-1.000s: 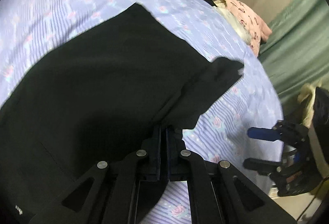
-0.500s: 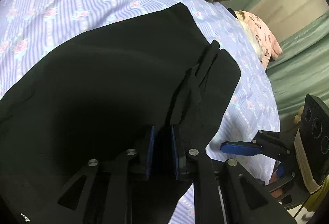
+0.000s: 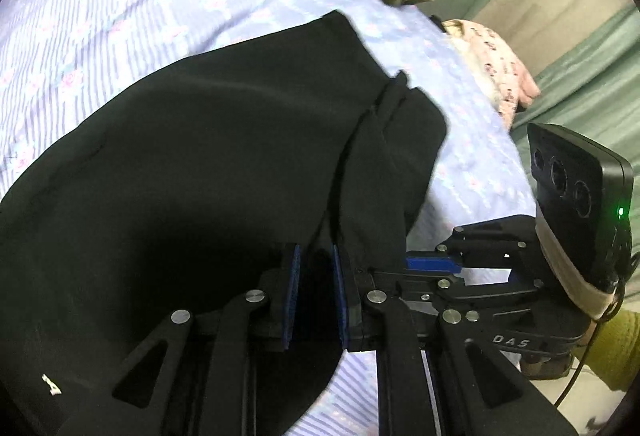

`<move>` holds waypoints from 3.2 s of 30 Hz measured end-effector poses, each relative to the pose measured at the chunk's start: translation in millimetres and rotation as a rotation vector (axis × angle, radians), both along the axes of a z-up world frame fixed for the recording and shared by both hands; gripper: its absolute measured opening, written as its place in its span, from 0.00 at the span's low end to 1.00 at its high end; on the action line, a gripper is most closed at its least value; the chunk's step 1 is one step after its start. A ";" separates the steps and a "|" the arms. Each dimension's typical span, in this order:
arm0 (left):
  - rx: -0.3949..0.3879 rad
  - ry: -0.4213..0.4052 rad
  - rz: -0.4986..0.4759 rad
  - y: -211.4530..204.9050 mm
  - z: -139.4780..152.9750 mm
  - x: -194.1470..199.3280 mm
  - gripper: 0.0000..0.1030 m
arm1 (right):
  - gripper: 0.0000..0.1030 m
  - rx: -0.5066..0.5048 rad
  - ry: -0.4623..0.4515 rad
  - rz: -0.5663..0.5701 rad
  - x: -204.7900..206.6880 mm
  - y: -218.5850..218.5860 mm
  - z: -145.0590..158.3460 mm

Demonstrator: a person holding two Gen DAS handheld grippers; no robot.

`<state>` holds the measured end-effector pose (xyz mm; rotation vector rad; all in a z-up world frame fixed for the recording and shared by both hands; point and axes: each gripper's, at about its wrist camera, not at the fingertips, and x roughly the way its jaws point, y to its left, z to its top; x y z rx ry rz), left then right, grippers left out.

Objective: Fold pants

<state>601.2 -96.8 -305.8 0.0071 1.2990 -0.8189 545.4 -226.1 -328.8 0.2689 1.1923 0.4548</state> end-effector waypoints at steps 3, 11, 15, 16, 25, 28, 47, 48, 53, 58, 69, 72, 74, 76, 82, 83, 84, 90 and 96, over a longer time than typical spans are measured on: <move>-0.036 -0.008 -0.038 -7.5 11.6 -10.9 0.16 | 0.07 0.046 -0.013 -0.035 -23.8 -6.4 21.8; -0.075 0.049 -0.206 -49.8 4.9 -50.5 0.28 | 0.06 0.012 0.068 -0.214 -104.1 -7.0 30.8; 0.037 0.081 -0.219 -59.3 -33.5 -60.1 0.28 | 0.03 0.038 0.173 -0.273 -118.3 -9.2 2.1; 0.051 0.074 -0.217 -59.0 -38.5 -60.9 0.28 | 0.03 0.023 0.181 -0.284 -121.2 -11.0 -2.1; -0.001 -0.050 -0.108 -42.6 0.9 -49.4 0.35 | 0.44 -0.057 0.037 -0.615 -97.5 -107.1 28.2; 0.038 -0.184 -0.067 -34.9 28.2 -38.9 0.40 | 0.44 -0.094 -0.016 -0.667 -85.0 -120.0 41.3; 0.192 -0.471 0.323 67.5 105.9 -106.4 0.79 | 0.55 -0.269 -0.179 -0.360 -62.6 -22.4 111.5; 0.192 -0.472 0.345 88.2 108.1 -109.9 0.80 | 0.56 -0.270 -0.184 -0.336 -62.7 -9.1 114.2; 0.177 -0.439 0.461 174.0 102.9 -121.9 0.86 | 0.73 -0.289 -0.236 -0.208 -60.4 75.0 125.4; 0.066 -0.280 0.540 253.0 68.9 -118.1 0.82 | 0.75 -0.310 -0.226 -0.115 -55.1 153.8 118.4; -0.145 -0.106 0.611 343.2 16.6 -31.6 0.53 | 0.75 -0.361 -0.142 -0.003 -42.0 252.7 75.4; -0.130 -0.086 0.581 341.1 8.3 -3.3 0.46 | 0.75 -0.382 -0.143 -0.009 -34.2 264.9 69.5; -0.091 -0.078 0.546 333.6 -0.4 8.6 0.40 | 0.75 -0.377 -0.134 -0.015 -27.7 268.9 67.6; -0.050 -0.072 0.524 326.5 -7.3 13.9 0.35 | 0.75 -0.373 -0.126 -0.013 -23.2 272.0 66.4; -0.076 -0.084 0.533 336.2 -3.3 12.0 0.13 | 0.75 -0.394 -0.138 0.005 -14.4 277.0 66.3; -0.077 -0.096 0.540 338.2 -1.2 12.7 0.12 | 0.75 -0.393 -0.137 0.008 -11.9 278.2 65.5; -0.071 -0.109 0.547 338.9 0.9 14.2 0.12 | 0.75 -0.392 -0.139 0.013 -9.5 279.5 65.0; -0.021 -0.068 0.580 343.5 -16.0 28.4 0.26 | 0.75 -0.410 -0.154 0.033 -0.3 285.1 61.0; -0.056 -0.083 0.665 361.4 7.6 -12.5 0.67 | 0.74 -0.391 -0.151 0.018 -2.3 274.2 63.3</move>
